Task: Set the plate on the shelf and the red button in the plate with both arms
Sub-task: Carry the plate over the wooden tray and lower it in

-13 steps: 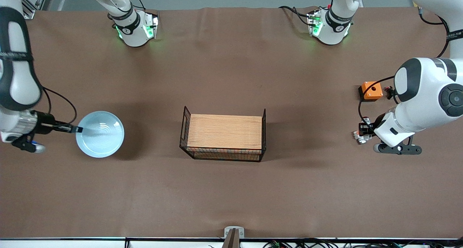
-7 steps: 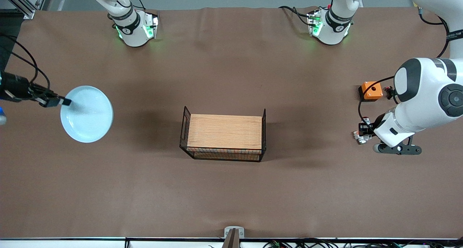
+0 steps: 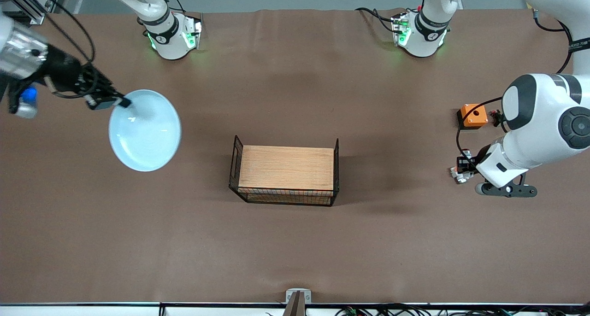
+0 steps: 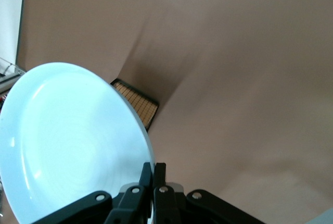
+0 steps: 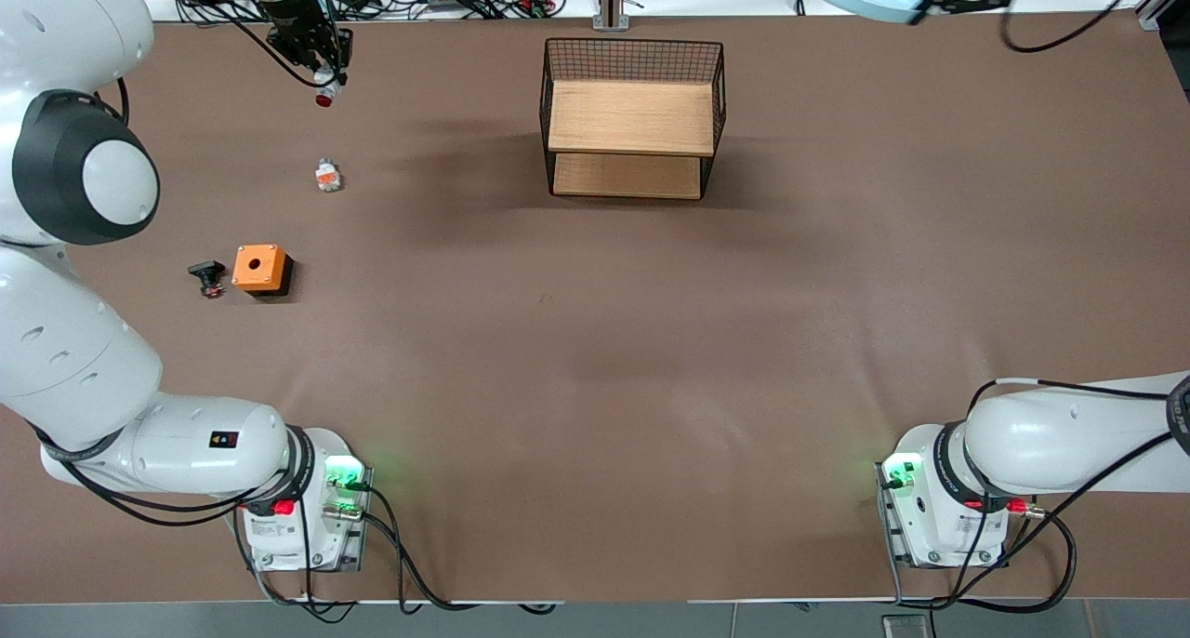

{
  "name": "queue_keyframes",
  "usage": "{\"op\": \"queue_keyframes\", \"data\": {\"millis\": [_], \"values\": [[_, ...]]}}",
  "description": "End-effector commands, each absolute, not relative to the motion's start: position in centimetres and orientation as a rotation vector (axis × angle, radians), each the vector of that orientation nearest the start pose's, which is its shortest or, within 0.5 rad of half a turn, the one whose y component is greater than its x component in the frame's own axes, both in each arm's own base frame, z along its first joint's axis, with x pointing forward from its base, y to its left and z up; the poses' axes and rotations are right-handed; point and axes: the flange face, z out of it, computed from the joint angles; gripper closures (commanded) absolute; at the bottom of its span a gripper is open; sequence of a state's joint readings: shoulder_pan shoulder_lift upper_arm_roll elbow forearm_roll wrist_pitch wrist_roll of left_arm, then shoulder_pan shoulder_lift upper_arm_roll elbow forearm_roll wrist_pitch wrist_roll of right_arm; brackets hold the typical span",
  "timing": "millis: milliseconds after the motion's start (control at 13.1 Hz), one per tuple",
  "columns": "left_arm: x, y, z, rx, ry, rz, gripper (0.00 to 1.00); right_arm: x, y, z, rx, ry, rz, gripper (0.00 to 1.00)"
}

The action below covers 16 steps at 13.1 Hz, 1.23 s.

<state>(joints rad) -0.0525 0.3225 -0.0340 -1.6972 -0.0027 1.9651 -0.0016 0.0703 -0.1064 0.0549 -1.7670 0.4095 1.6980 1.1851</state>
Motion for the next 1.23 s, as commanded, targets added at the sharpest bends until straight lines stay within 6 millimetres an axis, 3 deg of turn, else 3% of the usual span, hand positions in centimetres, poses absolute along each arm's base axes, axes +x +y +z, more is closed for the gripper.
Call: {"op": "queue_keyframes", "data": {"millis": [0,230,536,766,996,1149], "values": [[64.2,-5.5,40.7,-3.146,0.109,0.095,0.84,50.7,17.4,60.7,-2.274,1.644,0.246,1.0],[64.2,-5.5,40.8,-3.146,0.109,0.092,0.84,48.8,26.1,57.7,-2.236,1.787,0.089,1.0],[64.2,-5.5,40.7,-3.146,0.109,0.095,0.84,47.7,35.5,51.2,-2.168,1.958,-0.038,1.0],[64.2,-5.6,40.7,-3.146,0.109,0.095,0.84,47.4,41.6,45.6,-2.137,2.03,-0.163,1.0],[64.2,-5.5,40.2,-3.145,0.109,0.107,0.84,47.7,47.1,42.8,-2.08,2.085,-0.201,1.0],[64.3,-5.6,40.2,-3.146,0.109,0.104,0.84,47.7,48.6,41.2,-2.063,2.105,-0.241,1.0]]}}
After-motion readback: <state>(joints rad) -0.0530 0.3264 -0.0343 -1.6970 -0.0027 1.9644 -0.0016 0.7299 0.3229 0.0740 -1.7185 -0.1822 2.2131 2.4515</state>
